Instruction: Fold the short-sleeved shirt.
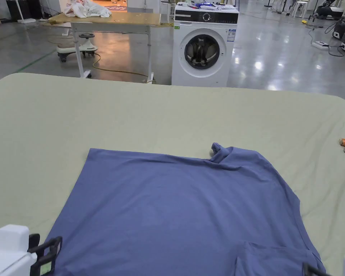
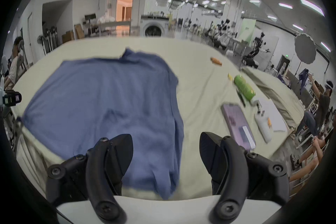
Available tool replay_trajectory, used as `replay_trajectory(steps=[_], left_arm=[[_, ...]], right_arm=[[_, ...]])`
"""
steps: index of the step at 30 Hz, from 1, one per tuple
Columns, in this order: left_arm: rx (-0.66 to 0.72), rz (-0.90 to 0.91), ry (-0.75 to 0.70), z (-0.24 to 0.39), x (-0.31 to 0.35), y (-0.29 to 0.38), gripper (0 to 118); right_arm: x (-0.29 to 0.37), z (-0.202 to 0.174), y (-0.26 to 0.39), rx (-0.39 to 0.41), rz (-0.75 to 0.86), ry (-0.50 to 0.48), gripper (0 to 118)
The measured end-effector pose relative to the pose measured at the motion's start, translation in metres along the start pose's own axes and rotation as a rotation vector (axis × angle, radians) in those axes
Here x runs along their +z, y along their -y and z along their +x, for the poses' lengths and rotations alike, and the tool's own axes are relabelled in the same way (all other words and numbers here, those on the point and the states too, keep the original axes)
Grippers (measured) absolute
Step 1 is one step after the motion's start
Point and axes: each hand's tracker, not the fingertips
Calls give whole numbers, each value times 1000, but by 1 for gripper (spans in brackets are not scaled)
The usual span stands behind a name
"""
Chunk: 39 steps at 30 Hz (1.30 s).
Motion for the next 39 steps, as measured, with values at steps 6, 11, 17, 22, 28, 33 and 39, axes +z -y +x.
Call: replay_trajectory(steps=[6,11,17,22,28,33,39], left_arm=[[1,177,9,35,-5,-40,33],[-38,309,-3,65,1,-63,0],[-28,349,-41,73,10,-72,0],[-2,237,-40,52,12,-64,0],[31,-23,21,6,22,-27,0],[49,-276,26,-20,30,8,0],[148,-347,75,-41,37,32,11]], right_arm=[[-8,-33,-42,-75,225,7,67],[-5,-61,-67,-93,389,-1,5],[1,-81,-78,-83,435,-9,0],[-3,-85,-73,-69,424,-23,0],[-16,-83,-59,-58,346,-38,0],[-25,-86,-47,-44,294,-47,0],[-31,-89,-38,-33,253,-62,0]])
